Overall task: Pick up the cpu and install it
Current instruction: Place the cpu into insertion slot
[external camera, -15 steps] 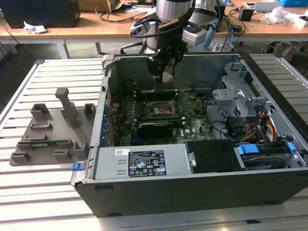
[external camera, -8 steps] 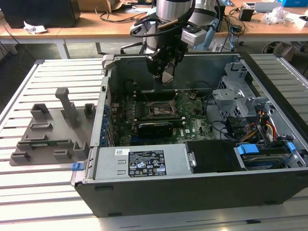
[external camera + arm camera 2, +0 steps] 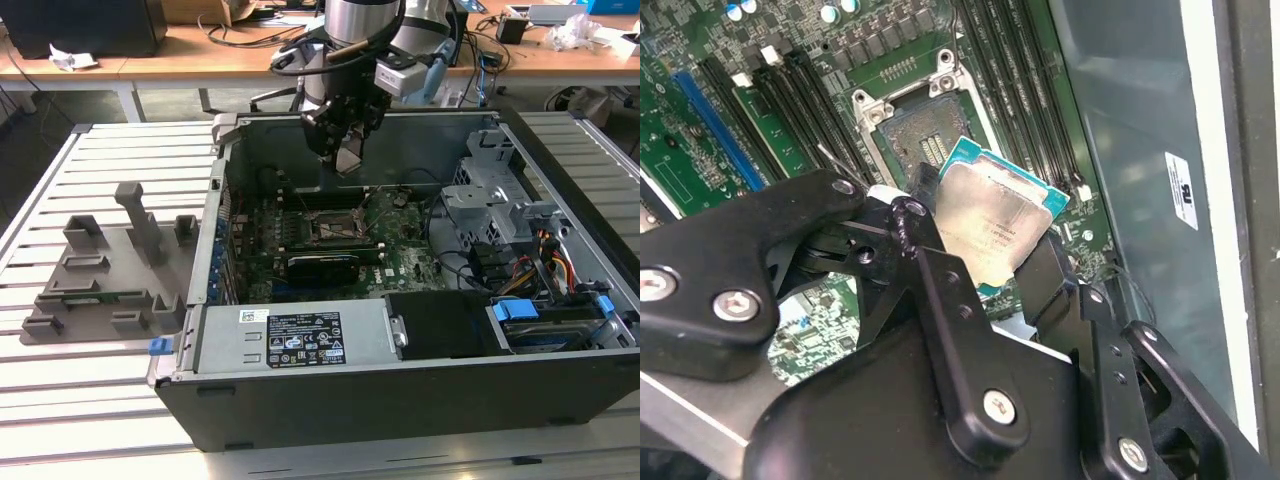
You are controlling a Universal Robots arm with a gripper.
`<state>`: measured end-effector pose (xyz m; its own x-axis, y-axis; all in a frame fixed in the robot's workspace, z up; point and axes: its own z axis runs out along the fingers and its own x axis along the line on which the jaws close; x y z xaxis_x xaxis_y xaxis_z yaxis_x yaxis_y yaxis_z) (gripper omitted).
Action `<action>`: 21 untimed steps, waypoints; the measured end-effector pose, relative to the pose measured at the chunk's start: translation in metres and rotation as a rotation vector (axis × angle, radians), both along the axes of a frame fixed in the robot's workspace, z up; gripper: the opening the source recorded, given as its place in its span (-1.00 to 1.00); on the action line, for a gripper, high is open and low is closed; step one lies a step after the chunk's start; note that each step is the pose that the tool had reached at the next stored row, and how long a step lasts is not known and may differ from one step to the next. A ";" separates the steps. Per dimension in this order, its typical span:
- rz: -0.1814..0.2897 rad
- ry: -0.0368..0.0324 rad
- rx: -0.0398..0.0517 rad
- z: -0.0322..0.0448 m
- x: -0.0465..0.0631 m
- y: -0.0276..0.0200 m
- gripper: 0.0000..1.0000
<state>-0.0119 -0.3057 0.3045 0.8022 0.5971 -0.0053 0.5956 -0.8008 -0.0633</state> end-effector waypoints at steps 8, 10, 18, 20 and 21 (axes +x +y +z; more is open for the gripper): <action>-0.047 0.0000 0.0000 0.0000 0.000 0.0000 0.10; -0.062 0.0000 0.0001 0.0000 0.000 0.0000 0.10; -0.119 0.0000 0.0001 -0.0001 0.000 0.0000 0.10; -0.135 0.0000 0.0001 0.0000 0.000 0.0000 0.10; -0.142 0.0000 0.0000 0.0000 0.000 0.0000 0.10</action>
